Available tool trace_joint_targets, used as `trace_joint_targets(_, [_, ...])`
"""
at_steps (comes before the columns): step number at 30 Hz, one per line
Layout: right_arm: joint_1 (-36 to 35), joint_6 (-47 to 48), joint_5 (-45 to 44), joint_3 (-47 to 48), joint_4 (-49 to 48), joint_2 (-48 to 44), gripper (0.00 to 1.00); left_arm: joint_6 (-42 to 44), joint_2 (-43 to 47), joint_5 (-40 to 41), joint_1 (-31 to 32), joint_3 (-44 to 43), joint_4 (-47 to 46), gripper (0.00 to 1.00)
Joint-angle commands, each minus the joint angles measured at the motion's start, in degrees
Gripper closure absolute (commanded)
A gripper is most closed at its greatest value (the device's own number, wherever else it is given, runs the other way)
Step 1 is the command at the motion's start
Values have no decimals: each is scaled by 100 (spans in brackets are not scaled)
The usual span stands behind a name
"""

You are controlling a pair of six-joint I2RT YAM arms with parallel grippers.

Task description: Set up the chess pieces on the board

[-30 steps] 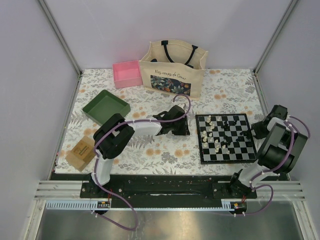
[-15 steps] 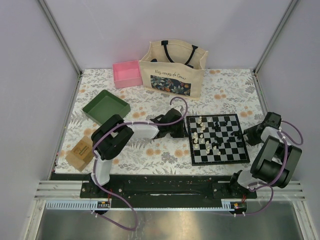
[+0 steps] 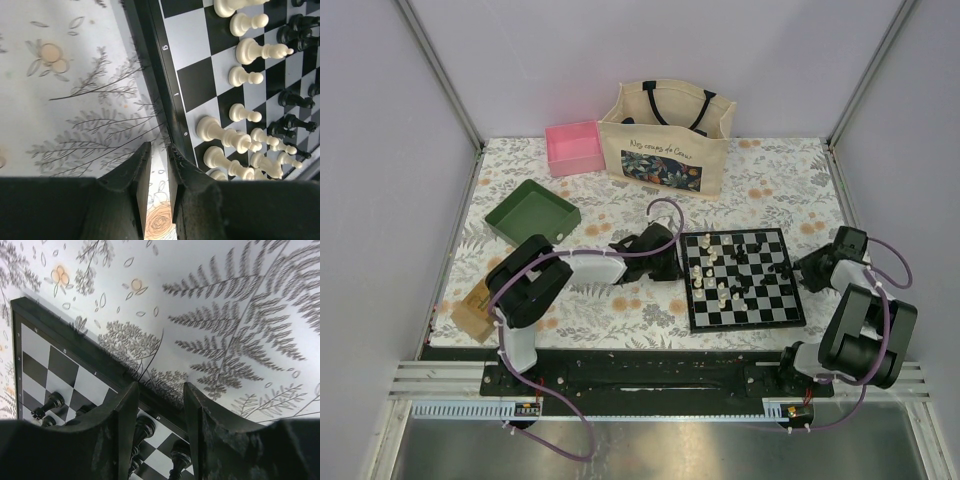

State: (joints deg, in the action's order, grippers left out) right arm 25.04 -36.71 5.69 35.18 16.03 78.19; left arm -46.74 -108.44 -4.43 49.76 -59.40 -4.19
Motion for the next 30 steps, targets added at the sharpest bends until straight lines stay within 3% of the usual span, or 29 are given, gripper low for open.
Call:
trace_joint_targets(1, [-367,-29,459,-196,190,-146,49,-11,402,810,-1,112,566,76])
trace_joint_targets(10, [-1000,-530,574,-486,93,-454,48,69,938,1277,-317,691,858,76])
trace_joint_targets(23, [-1370,-803,231,-574,102,-568,47,165,1589,1119,-836,1448,524,76])
trace_joint_targets(30, [-1361,-469,-858,102,734,-630,44,358,1765,918,-889,1466,489,76])
